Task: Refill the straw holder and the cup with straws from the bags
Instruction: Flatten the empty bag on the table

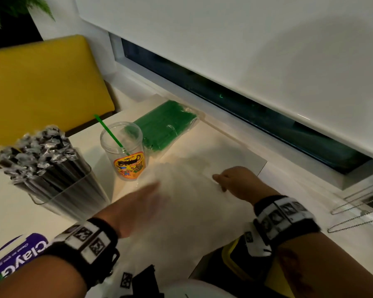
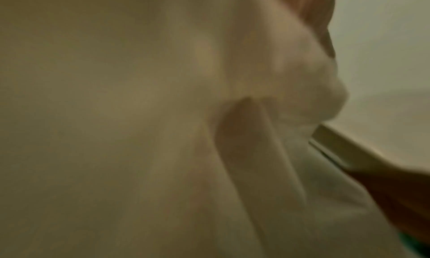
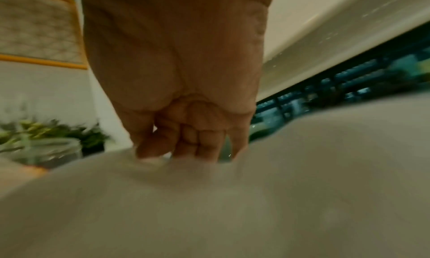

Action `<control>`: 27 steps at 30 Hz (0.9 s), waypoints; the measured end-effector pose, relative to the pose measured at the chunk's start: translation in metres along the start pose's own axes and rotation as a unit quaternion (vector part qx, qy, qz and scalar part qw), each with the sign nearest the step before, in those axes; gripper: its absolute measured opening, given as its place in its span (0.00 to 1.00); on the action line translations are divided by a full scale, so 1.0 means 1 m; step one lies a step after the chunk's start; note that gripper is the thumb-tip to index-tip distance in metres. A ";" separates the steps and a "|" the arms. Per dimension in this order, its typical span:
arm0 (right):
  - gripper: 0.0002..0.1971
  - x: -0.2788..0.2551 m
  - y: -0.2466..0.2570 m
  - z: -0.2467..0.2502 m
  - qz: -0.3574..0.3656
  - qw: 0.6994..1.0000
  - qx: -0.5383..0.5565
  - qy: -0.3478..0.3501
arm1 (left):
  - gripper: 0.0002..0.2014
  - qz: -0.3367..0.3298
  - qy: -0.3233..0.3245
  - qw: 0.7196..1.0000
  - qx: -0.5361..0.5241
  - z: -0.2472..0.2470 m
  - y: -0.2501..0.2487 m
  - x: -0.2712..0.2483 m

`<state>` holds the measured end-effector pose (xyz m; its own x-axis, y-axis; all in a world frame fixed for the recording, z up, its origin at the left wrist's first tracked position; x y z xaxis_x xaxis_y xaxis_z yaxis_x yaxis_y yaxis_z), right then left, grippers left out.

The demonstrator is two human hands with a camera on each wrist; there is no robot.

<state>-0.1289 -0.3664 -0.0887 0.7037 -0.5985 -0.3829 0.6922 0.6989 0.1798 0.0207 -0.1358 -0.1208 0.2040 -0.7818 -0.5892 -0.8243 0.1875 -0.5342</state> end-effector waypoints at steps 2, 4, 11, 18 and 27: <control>0.17 0.016 0.024 -0.013 -0.010 0.999 0.032 0.013 | 0.24 -0.033 -0.028 0.983 0.181 -0.013 0.008 0.014; 0.24 0.022 0.045 -0.029 -0.022 0.994 0.096 0.056 | 0.22 -0.071 -0.049 0.967 0.241 -0.015 0.017 0.031; 0.07 0.032 0.074 -0.048 0.042 0.995 0.082 0.034 | 0.24 -0.155 -0.132 0.948 0.243 -0.012 0.015 0.049; 0.12 0.030 -0.011 -0.005 -0.168 0.908 0.281 -0.260 | 0.10 -0.147 -0.244 0.844 0.455 0.035 0.002 0.037; 0.11 0.012 0.010 -0.018 -0.021 0.882 0.359 -0.306 | 0.59 -0.165 -0.291 0.833 0.440 0.028 0.019 0.032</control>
<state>-0.1163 -0.3596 -0.1073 0.4781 -0.8704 0.1177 0.4879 0.3746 0.7884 0.0266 -0.1412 -0.1668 0.7752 -0.5052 -0.3793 -0.0177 0.5828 -0.8124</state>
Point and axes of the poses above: each hand's wrist, its own x-axis towards the middle knuckle, its own z-axis out of the back of the hand, y = z × x, the point moved 2 cm from there along x, towards the middle knuckle, and after that the axes turned 12 degrees about -x, right-handed, at the moved point
